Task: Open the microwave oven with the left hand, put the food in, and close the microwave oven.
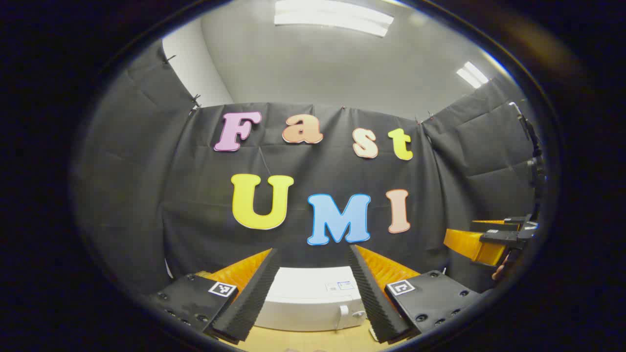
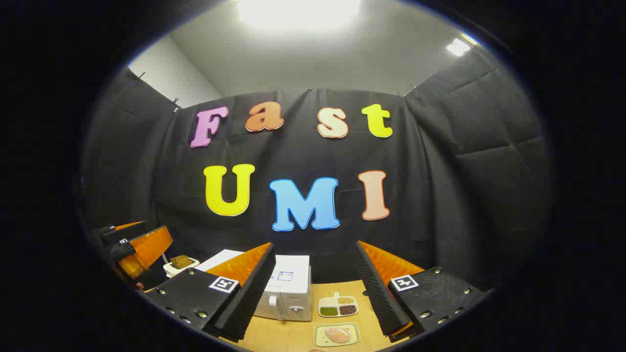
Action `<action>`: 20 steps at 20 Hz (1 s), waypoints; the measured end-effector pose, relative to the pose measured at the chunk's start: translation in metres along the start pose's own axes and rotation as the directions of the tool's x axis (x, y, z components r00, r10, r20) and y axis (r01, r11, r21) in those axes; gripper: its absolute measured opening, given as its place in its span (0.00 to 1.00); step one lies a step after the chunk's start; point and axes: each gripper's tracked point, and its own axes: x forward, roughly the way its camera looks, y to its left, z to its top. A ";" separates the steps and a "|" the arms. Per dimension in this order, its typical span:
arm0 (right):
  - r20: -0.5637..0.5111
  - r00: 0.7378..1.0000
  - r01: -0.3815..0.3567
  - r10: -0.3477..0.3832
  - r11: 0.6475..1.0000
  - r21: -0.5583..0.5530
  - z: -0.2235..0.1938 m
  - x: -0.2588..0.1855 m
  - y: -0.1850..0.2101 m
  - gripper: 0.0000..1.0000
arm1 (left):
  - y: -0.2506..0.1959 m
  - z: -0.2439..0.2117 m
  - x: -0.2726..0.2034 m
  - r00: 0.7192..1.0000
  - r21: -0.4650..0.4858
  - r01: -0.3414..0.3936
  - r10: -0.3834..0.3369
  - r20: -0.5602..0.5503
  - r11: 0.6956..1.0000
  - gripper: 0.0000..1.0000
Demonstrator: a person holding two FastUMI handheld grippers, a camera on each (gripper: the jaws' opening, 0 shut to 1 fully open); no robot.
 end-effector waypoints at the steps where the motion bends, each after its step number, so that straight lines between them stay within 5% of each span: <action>1: -0.002 1.000 -0.005 0.005 1.000 0.004 0.000 0.001 0.000 0.97 | -0.003 0.000 0.002 1.000 0.002 0.003 -0.003 -0.003 1.000 0.94; 11: 0.003 1.000 0.002 -0.002 1.000 0.019 -0.010 0.009 -0.019 0.97 | -0.015 -0.011 0.014 1.000 0.000 -0.008 0.008 -0.029 1.000 0.94; 20: -0.031 0.999 0.041 -0.040 0.998 0.041 -0.025 0.010 -0.043 0.97 | -0.047 -0.041 0.031 0.997 -0.034 0.074 -0.075 -0.035 0.997 0.96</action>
